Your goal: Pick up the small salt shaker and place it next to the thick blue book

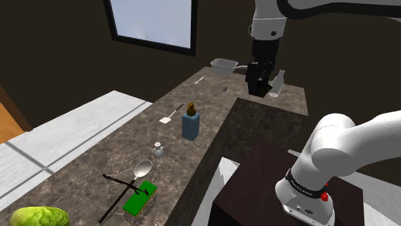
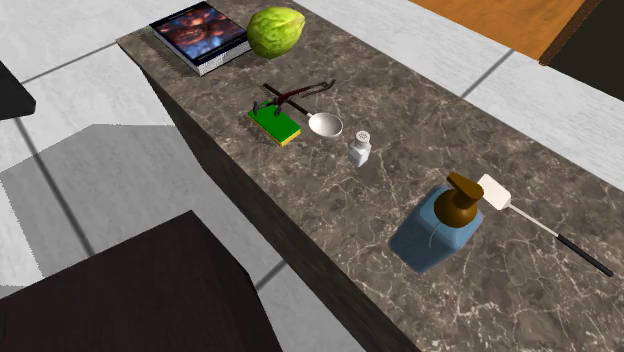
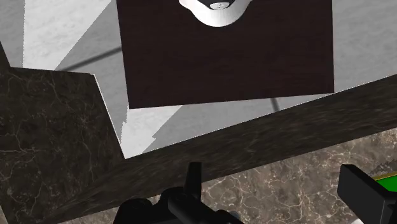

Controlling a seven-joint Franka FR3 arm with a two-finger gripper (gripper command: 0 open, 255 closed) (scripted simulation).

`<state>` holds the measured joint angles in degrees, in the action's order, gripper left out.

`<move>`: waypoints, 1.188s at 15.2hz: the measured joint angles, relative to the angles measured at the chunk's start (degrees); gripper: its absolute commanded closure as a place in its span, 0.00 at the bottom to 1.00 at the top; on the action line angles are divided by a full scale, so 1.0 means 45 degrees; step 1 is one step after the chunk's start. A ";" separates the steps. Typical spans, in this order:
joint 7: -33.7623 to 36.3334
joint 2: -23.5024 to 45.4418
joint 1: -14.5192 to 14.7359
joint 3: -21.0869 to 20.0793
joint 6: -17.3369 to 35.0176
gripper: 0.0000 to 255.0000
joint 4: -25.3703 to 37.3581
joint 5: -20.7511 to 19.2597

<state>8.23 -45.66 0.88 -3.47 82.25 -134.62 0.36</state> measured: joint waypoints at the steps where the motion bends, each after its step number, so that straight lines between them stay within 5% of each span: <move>1: 0.0000 0.0000 0.0000 0.0000 0.0000 0.00 0.0000 0.0000; 18: 0.0430 0.5034 0.0544 -0.1391 0.7549 0.00 -0.1583 0.0008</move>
<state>10.17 -23.01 3.33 -9.72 116.22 -141.75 0.39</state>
